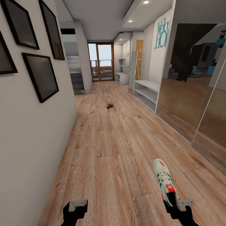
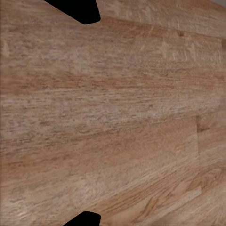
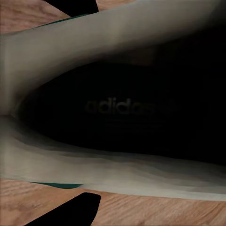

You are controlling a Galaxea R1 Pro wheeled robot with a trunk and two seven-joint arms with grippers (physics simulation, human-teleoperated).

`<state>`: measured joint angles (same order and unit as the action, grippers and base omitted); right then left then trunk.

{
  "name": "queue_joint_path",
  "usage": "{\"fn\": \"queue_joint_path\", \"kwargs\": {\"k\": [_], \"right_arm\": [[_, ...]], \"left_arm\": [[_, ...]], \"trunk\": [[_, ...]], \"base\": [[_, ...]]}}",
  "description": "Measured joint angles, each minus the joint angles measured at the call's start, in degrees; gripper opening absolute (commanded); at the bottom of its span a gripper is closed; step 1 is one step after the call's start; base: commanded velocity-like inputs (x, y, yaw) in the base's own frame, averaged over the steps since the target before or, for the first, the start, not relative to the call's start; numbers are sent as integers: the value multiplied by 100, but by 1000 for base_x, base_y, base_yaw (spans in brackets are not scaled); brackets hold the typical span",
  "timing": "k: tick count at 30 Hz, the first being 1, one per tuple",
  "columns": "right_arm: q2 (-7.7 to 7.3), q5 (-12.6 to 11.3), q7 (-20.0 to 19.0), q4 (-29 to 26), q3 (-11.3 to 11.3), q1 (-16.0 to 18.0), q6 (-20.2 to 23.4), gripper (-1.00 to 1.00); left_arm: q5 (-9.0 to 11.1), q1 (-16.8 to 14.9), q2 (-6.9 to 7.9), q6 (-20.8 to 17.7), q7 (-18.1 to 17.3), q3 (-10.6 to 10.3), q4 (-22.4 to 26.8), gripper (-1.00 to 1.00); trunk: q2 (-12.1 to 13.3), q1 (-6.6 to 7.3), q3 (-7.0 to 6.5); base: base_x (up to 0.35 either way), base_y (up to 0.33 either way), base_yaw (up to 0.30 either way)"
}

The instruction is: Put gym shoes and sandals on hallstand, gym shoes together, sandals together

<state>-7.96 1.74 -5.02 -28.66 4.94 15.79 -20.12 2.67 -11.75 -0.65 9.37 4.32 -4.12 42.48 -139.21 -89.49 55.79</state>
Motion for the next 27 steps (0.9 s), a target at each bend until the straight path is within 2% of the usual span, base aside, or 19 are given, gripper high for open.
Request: {"fn": "queue_joint_path", "kwargs": {"k": [5, 10, 27], "right_arm": [[0, -2, 0, 0, 4, 0, 0, -100], [0, -1, 0, 5, 2, 0, 0, -100], [55, -5, 0, 58, -1, -8, 0, -100]], "left_arm": [[27, 3, 5, 61, 1, 1, 1, 100], [40, 8, 7, 333, 13, 8, -7, 100], [45, 9, 9, 441, -6, 26, -31, 100]], "trunk": [[0, 0, -30], [0, 1, -37], [0, 3, -39]], "base": [[0, 0, 0], [71, 0, 0], [311, 0, 0]]}}
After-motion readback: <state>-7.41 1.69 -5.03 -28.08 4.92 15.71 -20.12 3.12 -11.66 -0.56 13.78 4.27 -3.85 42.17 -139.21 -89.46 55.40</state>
